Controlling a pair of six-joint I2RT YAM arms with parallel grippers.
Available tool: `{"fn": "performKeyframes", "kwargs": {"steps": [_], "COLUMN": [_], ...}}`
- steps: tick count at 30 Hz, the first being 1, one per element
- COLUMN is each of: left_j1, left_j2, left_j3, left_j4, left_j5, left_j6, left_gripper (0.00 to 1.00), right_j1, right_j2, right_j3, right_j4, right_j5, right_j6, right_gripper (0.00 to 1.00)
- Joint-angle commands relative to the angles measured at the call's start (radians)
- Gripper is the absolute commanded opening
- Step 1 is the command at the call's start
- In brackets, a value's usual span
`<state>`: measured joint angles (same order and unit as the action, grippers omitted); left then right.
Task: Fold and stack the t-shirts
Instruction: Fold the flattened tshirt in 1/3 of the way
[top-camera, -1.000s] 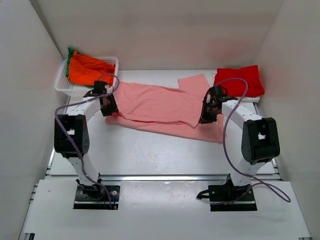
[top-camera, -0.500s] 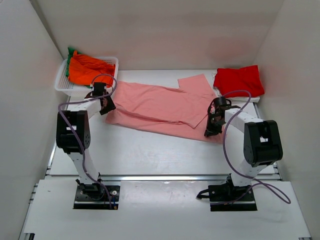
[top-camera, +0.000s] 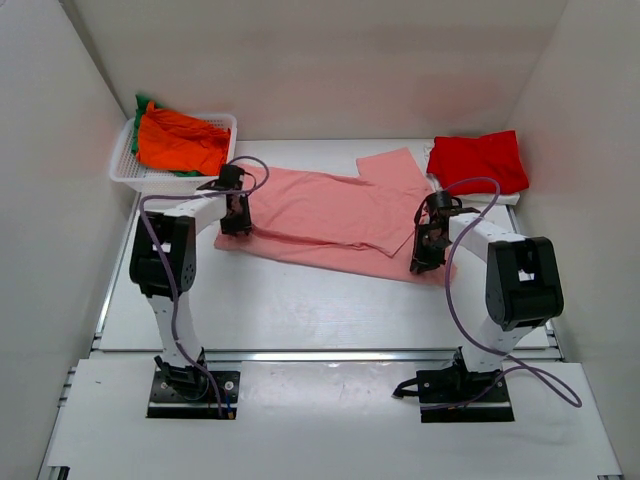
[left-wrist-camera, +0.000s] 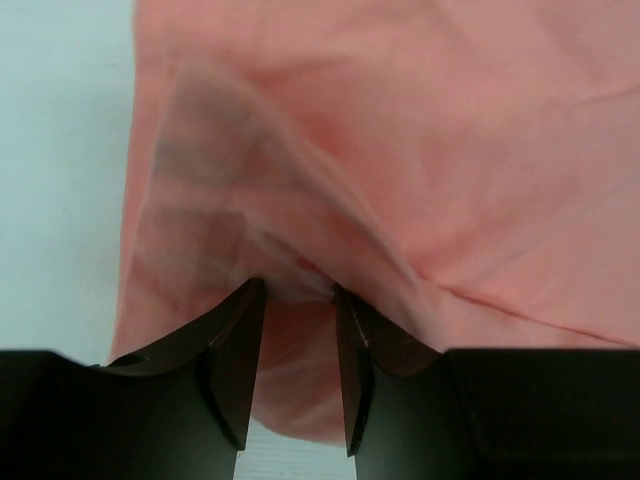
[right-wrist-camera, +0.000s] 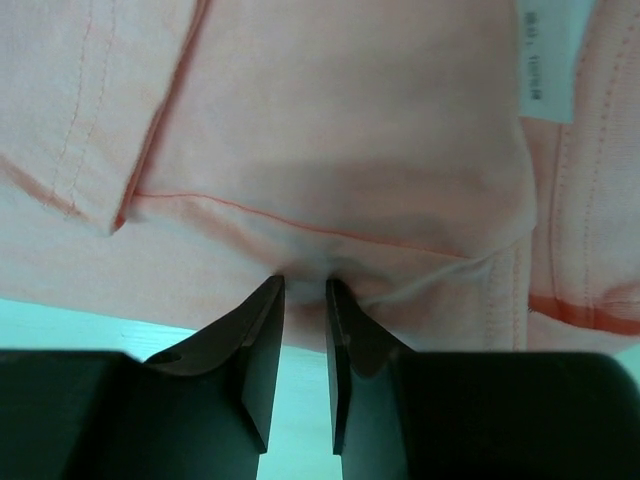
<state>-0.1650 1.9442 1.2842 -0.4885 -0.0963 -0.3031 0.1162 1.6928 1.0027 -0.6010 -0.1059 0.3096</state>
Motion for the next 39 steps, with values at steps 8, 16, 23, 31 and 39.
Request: {"fn": "performKeyframes", "kwargs": {"steps": [8, 16, 23, 31, 39], "left_j1": [-0.146, -0.116, -0.051, 0.002, 0.026], "left_j2": [-0.143, -0.575, -0.668, -0.619, -0.441], "left_j3": [-0.123, -0.266, -0.218, -0.244, -0.08], "left_j4": [-0.426, -0.578, -0.516, -0.241, -0.203], "left_j5": [-0.026, -0.014, 0.062, 0.121, 0.207], "left_j6": [0.124, 0.13, 0.11, 0.017, 0.004], "left_gripper": [0.33, 0.35, 0.36, 0.41, 0.4], "right_j1": [0.056, 0.023, 0.043, 0.103, 0.141], "right_j2": [-0.148, -0.405, -0.372, -0.126, 0.11], "right_j3": [-0.088, -0.075, 0.048, 0.202, 0.479], "right_j4": [-0.261, -0.425, -0.362, -0.145, -0.183], "right_j5": [0.055, 0.061, -0.037, -0.092, -0.109], "right_j6": [-0.049, -0.064, -0.09, -0.104, -0.181], "right_gripper": [0.23, 0.25, 0.22, 0.23, 0.31]}}
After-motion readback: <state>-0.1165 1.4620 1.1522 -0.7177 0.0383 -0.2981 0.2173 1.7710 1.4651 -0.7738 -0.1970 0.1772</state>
